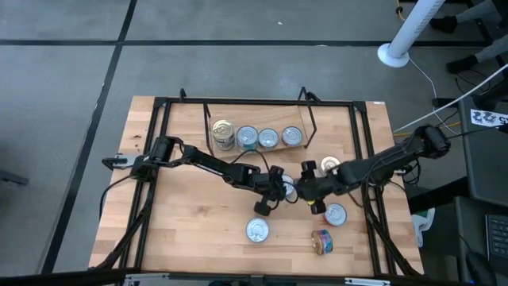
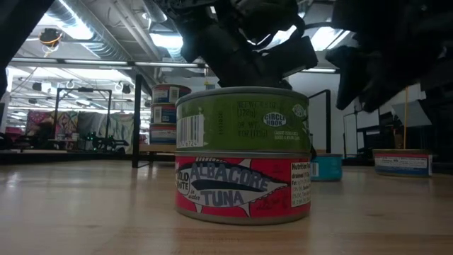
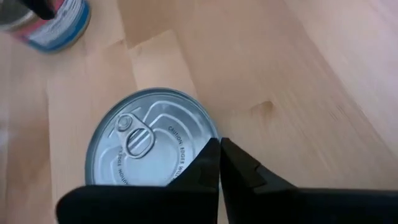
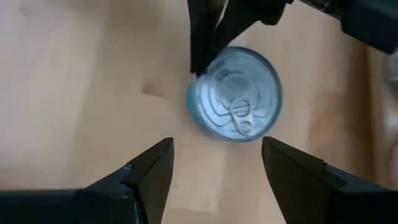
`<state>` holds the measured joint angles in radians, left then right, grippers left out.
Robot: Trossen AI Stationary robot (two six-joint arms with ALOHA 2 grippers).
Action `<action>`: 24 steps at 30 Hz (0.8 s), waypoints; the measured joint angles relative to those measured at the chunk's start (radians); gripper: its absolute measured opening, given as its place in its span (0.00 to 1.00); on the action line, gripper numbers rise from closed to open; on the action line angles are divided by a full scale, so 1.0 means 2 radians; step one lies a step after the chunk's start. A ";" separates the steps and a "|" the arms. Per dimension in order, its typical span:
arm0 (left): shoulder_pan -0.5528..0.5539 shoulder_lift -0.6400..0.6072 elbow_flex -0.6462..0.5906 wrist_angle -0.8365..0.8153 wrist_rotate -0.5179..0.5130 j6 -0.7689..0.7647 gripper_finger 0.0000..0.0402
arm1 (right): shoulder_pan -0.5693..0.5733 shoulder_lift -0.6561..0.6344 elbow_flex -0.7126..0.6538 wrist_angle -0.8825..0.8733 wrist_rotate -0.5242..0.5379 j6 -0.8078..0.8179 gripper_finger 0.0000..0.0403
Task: Stack canned seafood by type on shelf
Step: Stack the yellow blue tuna can on top of the other yellow blue tuna cans on the shelf
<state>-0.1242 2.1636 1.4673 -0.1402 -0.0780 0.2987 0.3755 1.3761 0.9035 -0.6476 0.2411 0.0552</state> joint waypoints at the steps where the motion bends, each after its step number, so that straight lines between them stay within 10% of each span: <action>1: 0.000 0.000 0.000 0.000 0.000 -0.010 0.00 | 0.009 0.007 0.000 0.001 0.020 -0.005 0.60; 24: 0.017 0.000 0.020 0.012 0.025 -0.157 0.00 | 0.087 0.156 0.000 0.058 0.194 0.009 0.60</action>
<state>-0.0896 2.1628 1.5071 -0.1158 -0.0276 -0.0159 0.5499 1.6875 0.9028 -0.5318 0.6289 0.0742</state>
